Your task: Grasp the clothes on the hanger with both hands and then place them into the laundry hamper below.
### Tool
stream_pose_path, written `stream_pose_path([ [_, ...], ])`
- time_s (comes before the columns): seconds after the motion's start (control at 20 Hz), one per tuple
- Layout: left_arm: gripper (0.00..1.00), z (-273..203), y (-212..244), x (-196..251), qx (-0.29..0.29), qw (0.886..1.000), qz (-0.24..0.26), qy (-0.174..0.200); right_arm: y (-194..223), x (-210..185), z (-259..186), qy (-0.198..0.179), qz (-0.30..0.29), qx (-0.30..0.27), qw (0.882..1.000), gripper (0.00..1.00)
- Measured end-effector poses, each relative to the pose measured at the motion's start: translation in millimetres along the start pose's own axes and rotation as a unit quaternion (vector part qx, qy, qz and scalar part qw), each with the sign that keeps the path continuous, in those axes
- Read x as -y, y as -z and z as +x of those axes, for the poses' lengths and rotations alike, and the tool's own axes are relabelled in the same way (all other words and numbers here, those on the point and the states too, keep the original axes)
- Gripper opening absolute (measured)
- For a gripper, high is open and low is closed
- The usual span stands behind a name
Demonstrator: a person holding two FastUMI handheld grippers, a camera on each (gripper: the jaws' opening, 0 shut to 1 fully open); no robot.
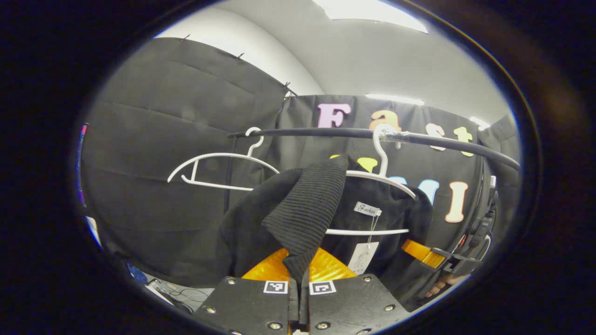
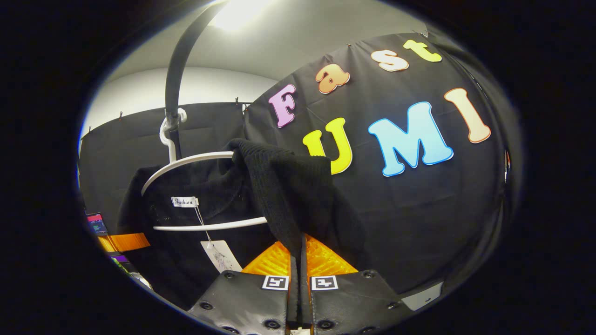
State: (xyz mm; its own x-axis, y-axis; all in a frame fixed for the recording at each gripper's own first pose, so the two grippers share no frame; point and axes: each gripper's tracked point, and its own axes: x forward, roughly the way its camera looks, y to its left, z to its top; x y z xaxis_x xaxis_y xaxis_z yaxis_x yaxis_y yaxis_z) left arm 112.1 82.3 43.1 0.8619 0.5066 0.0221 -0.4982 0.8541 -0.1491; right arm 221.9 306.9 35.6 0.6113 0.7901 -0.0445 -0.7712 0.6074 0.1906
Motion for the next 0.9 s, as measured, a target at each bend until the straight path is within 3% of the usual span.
stream_pose_path([
  [0.15, 0.02, -9.5, -12.2, 1.2, 0.006, 1.0, 0.0, 0.001, -8.1, 9.8, -0.7, 0.005, 0.017, 0.006, 1.0, 0.01],
  [0.6, 0.02, -16.6, -55.8, -41.2, 0.033, 0.996, 0.074, -0.033, -43.0, 35.0, -4.9, 0.046, 0.0, 0.062, 0.997, 0.04],
  [0.65, 0.02, -15.7, -58.4, -47.7, 0.035, 0.995, 0.082, -0.038, -45.6, 37.6, -5.1, 0.051, 0.004, 0.066, 0.997, 0.0],
  [0.9, 0.02, -10.4, -76.6, -57.1, 0.046, 0.991, 0.116, -0.037, -70.4, 59.5, 0.3, 0.087, -0.008, 0.108, 0.99, 0.0],
])
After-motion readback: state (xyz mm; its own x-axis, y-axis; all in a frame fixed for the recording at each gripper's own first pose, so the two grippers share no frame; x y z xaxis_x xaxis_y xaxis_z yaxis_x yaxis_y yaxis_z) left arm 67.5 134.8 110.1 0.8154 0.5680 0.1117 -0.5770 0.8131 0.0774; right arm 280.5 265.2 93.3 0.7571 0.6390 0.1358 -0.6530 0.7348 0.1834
